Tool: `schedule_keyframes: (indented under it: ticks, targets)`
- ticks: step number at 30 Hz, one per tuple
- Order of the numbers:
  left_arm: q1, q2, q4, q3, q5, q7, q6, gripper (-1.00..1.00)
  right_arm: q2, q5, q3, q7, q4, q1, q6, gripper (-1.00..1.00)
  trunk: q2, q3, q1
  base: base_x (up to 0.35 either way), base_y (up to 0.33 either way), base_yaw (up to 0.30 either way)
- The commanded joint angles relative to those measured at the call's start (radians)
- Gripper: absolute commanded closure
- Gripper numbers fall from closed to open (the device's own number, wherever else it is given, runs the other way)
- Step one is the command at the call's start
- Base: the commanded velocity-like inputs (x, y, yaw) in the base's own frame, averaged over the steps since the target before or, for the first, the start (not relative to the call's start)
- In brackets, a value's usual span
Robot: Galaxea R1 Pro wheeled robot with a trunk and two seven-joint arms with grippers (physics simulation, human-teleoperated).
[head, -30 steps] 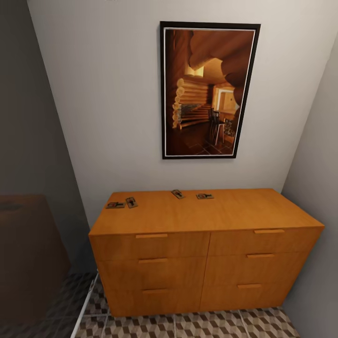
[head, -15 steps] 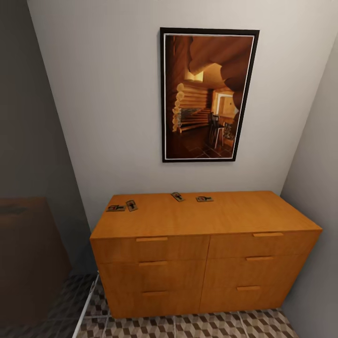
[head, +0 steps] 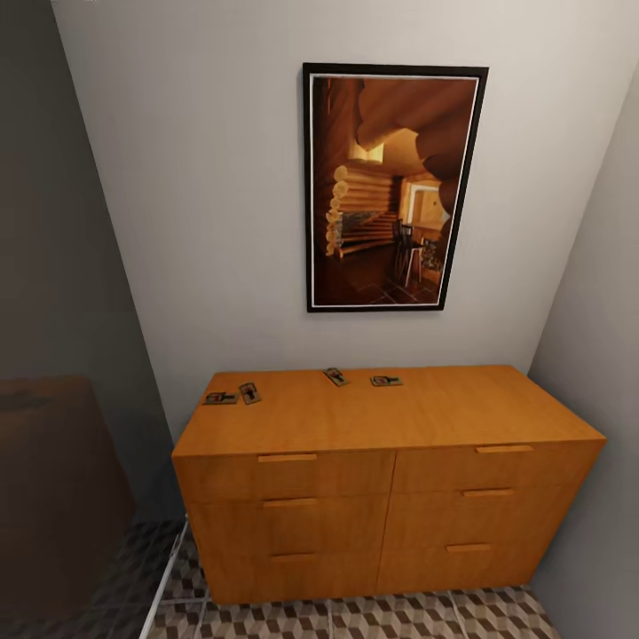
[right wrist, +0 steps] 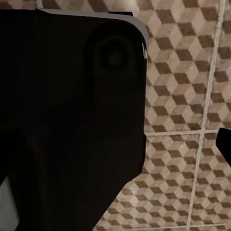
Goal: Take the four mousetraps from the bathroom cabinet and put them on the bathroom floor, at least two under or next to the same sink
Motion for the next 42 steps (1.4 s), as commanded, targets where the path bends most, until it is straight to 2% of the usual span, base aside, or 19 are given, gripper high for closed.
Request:
schedule_keyframes:
  ticks: [1,42]
  targets:
    - [0.000,0.000,0.000,0.001,0.006,-0.001,-0.002,-1.00,0.000,0.001,0.001,-0.001,0.000,0.000,-0.003,-1.00,0.007,0.002,-0.004,0.000,0.000,0.000]
    - [0.000,0.001,0.000,0.001,0.008,-0.001,-0.002,-1.00,0.002,-0.002,-0.003,-0.001,0.000,0.000,-0.001,-1.00,0.294,0.131,-0.161,0.000,0.000,0.000]
